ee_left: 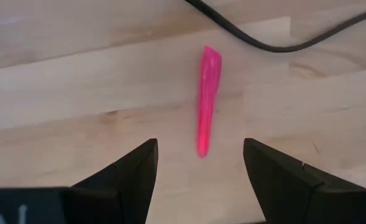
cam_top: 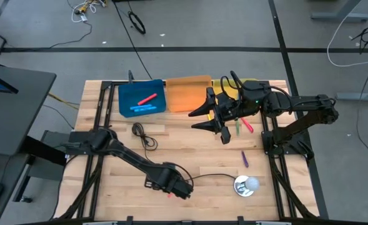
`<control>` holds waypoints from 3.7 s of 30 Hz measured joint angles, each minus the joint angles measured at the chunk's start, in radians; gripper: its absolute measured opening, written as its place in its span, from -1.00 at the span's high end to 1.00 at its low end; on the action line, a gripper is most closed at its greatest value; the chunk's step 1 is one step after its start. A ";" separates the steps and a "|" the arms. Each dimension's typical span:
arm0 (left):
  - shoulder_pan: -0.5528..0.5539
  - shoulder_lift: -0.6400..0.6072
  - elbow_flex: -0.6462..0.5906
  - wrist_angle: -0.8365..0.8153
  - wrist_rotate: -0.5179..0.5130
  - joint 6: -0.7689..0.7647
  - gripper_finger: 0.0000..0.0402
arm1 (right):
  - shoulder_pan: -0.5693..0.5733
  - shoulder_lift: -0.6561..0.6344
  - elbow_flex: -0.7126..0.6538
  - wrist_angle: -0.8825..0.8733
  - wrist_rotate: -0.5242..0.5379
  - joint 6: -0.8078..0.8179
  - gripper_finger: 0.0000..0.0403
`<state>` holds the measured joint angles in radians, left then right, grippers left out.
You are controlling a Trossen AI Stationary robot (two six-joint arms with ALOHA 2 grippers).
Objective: Pick & Place Markers
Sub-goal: Put the small pink pen into the yellow bin
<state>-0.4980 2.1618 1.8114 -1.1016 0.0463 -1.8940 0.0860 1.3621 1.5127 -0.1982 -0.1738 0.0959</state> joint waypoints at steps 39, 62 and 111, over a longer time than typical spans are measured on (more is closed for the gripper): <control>0.002 0.139 -0.002 0.139 0.010 0.133 0.80 | 0.001 0.000 0.000 -0.061 -0.002 0.035 0.07; 0.008 0.079 -0.005 0.033 0.045 0.571 0.80 | 0.001 -0.010 0.000 -0.084 -0.044 -0.028 0.07; 0.315 -0.770 -0.734 0.820 -0.195 1.703 0.81 | -0.007 -0.010 0.000 0.058 0.237 -0.089 0.07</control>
<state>-0.1826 1.3918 1.0777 -0.2818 -0.1487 -0.1908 0.0792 1.3518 1.5127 -0.1402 0.0630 0.0074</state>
